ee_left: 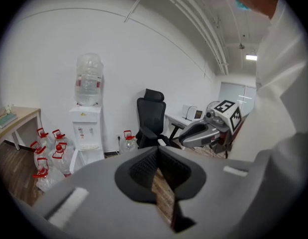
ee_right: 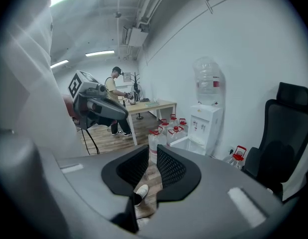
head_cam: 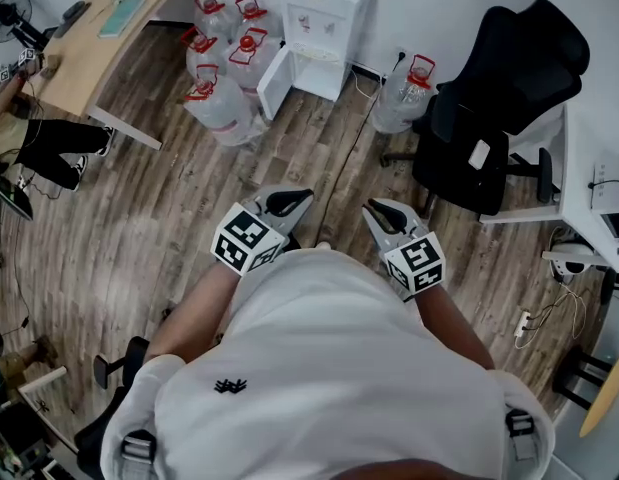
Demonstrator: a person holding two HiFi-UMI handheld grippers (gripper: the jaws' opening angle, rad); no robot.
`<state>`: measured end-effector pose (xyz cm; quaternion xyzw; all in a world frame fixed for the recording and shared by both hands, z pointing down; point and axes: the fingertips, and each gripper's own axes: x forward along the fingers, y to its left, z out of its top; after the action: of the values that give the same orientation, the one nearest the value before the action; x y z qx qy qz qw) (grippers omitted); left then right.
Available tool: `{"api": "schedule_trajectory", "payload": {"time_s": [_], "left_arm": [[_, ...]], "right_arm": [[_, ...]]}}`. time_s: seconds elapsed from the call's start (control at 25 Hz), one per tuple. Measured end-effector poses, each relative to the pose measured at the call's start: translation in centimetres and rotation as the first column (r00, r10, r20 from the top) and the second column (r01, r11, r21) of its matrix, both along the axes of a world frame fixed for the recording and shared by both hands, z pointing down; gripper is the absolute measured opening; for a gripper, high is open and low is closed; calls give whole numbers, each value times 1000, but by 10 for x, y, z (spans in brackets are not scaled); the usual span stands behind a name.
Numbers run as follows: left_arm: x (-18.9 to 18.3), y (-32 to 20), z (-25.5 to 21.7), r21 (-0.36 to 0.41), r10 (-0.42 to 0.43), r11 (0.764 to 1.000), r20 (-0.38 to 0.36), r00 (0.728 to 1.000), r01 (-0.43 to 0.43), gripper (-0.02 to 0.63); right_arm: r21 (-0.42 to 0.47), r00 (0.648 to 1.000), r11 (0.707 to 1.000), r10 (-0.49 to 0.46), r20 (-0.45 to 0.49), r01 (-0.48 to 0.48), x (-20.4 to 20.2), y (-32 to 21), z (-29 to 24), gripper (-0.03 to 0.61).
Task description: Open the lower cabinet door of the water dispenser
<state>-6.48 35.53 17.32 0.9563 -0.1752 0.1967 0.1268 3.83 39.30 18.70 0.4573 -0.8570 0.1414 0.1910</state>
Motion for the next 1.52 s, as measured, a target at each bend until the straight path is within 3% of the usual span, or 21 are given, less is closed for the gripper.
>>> {"api": "schedule_trajectory", "payload": {"time_s": [1.04,1.52], "left_arm": [[9,31,9,-15,-7,1000,45,999,8,57],[37,39,9,-18,105,994,83,991,-104,57]], "right_arm": [[16,997,1000,9,81,-11,5,26,3,43],[11,991,997,80,110,-82,19,43,9,38]]}}
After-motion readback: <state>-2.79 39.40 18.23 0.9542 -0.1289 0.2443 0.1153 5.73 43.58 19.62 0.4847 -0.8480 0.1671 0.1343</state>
